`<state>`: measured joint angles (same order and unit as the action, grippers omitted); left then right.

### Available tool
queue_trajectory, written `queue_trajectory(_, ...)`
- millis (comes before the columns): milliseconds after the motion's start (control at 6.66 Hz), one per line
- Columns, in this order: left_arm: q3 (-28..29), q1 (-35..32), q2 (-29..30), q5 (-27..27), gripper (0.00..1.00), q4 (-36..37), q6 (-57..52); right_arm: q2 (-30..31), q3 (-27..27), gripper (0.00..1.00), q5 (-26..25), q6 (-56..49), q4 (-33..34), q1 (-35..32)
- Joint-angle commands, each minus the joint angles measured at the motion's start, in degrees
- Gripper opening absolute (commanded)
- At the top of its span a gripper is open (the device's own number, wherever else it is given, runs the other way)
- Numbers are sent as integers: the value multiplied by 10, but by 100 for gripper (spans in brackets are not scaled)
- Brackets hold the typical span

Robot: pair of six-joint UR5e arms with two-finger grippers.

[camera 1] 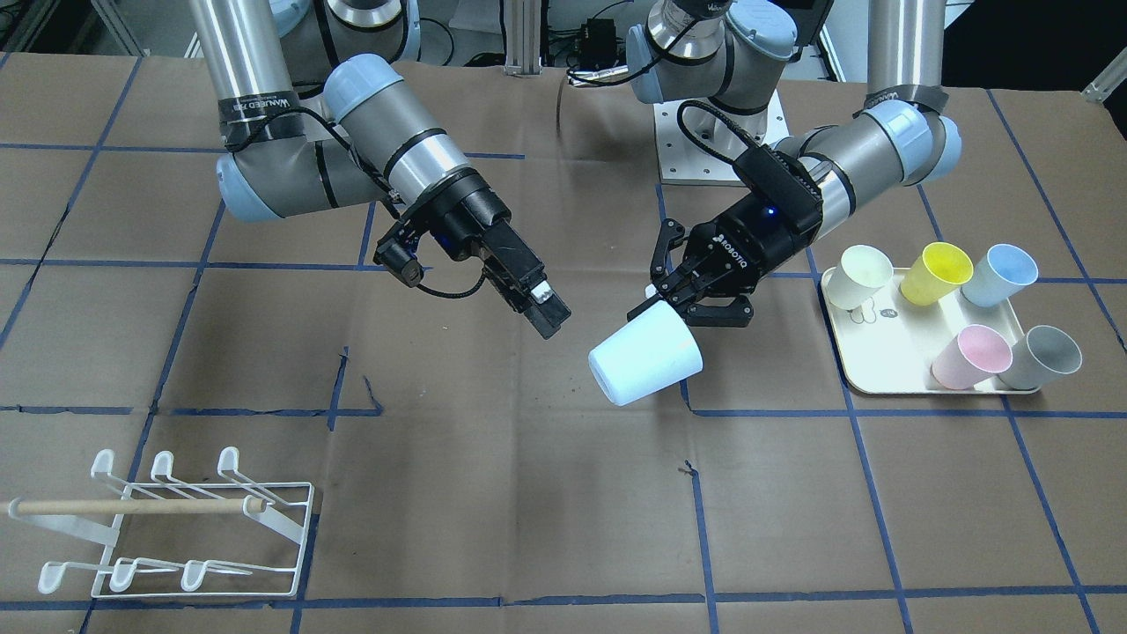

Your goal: Transfer IKEA cup to right arm and place on rack

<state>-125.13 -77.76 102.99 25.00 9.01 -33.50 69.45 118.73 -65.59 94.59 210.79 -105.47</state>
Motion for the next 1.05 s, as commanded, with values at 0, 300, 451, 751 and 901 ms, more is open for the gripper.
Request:
queue_trajectory(0,2,-21,23,24,0,30,6,-18,-1,99,-36,51,61,-3)
queue_trajectory(300,3,-26,20,25,0,32,12,-52,-9,99,-36,54,85,-4)
queue_trajectory(451,3,-30,20,25,0,33,12,-62,-18,99,-38,56,91,-4)
queue_trajectory(751,3,-33,20,24,0,33,12,-75,-62,99,-41,59,83,-5)
queue_trajectory(901,3,-32,20,24,0,33,12,-95,-91,99,-63,63,83,-19)
